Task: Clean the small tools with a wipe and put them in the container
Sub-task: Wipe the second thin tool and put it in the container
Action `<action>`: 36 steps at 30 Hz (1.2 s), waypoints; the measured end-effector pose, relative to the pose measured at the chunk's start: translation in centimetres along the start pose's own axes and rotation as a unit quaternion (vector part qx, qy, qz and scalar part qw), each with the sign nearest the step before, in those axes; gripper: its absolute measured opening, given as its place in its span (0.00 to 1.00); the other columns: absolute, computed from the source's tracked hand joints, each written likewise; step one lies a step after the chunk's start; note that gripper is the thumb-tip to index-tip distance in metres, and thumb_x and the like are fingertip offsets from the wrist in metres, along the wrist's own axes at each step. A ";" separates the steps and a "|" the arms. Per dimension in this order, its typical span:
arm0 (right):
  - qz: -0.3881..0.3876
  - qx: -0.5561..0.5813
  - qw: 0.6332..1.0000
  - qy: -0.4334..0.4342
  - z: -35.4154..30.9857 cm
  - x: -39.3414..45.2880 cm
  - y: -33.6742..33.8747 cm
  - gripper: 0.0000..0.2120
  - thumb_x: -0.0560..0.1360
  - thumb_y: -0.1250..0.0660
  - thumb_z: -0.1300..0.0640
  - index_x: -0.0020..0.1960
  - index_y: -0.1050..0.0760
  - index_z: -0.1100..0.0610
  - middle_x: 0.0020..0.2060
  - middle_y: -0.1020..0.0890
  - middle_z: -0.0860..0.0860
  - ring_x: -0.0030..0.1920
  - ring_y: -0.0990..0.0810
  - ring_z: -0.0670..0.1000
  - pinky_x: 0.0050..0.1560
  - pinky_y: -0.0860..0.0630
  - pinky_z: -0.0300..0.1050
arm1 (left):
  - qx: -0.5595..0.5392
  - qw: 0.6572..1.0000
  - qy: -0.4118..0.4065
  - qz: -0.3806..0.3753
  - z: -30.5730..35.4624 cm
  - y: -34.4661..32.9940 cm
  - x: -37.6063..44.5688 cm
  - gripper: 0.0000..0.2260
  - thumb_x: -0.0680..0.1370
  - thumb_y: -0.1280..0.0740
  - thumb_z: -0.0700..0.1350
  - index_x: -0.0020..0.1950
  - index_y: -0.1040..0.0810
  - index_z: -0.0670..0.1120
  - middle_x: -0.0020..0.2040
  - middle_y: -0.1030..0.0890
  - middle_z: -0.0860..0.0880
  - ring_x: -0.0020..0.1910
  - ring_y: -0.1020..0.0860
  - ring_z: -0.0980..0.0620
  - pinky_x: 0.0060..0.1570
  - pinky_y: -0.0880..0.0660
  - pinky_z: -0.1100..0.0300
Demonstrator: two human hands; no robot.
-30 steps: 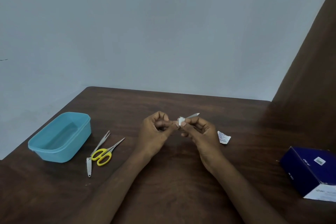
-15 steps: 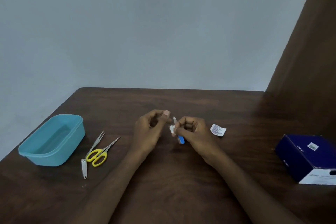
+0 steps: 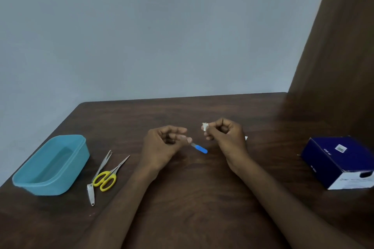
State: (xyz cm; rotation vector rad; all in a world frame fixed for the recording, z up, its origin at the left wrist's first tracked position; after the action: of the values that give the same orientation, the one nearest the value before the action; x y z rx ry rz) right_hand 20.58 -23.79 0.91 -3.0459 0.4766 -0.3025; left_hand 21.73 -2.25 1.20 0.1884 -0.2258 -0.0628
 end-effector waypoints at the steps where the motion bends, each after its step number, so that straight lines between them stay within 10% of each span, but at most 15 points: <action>1: 0.003 0.019 1.000 -0.009 0.1 0.1 0.2 0.03 0.75 0.26 0.69 0.44 0.19 0.64 0.40 0.12 0.61 0.34 0.17 0.51 0.42 0.18 0.48 | 0.038 0.999 -0.010 -0.012 0.2 -0.1 -0.2 0.12 0.70 0.15 0.44 0.51 0.10 0.51 0.42 0.10 0.51 0.43 0.12 0.53 0.48 0.16 0.61; 10: -0.017 0.075 0.996 -0.042 0.7 0.1 -0.2 0.06 0.77 0.28 0.70 0.50 0.16 0.61 0.42 0.13 0.58 0.39 0.17 0.52 0.44 0.17 0.45 | 0.262 0.953 -0.126 -0.085 0.7 -2.1 -0.7 0.07 0.79 0.23 0.47 0.47 0.12 0.60 0.44 0.14 0.58 0.43 0.17 0.57 0.41 0.24 0.66; 36: -0.093 0.149 0.982 -0.071 0.2 -0.6 -1.7 0.11 0.82 0.38 0.70 0.58 0.17 0.69 0.53 0.11 0.62 0.55 0.12 0.60 0.53 0.14 0.44 | 0.144 0.987 -0.051 0.054 0.5 -0.1 -0.2 0.05 0.83 0.27 0.46 0.52 0.12 0.54 0.41 0.16 0.57 0.31 0.21 0.59 0.35 0.26 0.67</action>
State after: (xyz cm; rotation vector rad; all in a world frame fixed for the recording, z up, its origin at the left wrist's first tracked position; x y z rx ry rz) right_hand 20.62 -21.97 0.69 -2.7940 0.1235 -0.1438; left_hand 21.43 -2.40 1.59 0.4601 -0.3465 0.0697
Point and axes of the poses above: each hand's wrist, its own x-axis towards the middle knuckle, its own y-axis out of the back of the hand, z = x × y, the point moved 6 cm from there along x, towards the middle knuckle
